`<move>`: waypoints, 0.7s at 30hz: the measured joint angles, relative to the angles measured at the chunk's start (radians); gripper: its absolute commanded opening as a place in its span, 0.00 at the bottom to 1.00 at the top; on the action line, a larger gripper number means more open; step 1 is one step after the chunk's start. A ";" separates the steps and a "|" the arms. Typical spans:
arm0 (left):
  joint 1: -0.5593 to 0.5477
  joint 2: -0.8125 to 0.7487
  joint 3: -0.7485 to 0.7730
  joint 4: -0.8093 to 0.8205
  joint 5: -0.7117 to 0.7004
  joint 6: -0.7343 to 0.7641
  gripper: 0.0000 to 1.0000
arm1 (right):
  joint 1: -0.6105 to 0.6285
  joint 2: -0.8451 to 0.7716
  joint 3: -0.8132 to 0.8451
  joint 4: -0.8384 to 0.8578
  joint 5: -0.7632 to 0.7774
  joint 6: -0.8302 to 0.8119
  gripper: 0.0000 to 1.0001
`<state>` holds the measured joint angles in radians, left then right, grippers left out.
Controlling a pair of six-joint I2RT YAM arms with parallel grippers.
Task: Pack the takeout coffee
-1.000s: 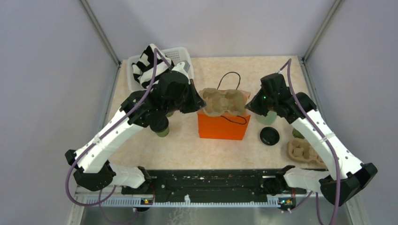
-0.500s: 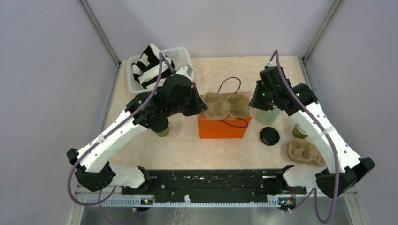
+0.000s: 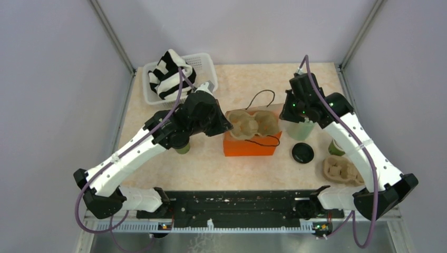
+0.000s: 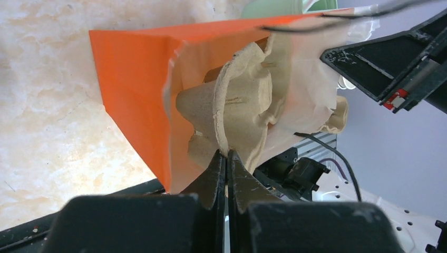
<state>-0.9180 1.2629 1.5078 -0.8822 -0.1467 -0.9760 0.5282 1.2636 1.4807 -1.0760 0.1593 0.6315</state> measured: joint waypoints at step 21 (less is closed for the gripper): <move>0.135 -0.013 -0.063 0.116 0.180 0.043 0.00 | 0.000 0.008 -0.015 0.043 -0.031 0.000 0.00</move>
<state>-0.7826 1.2503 1.4452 -0.7662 0.0330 -0.9333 0.5282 1.2713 1.4658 -1.0332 0.1287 0.6319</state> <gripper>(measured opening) 0.012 0.005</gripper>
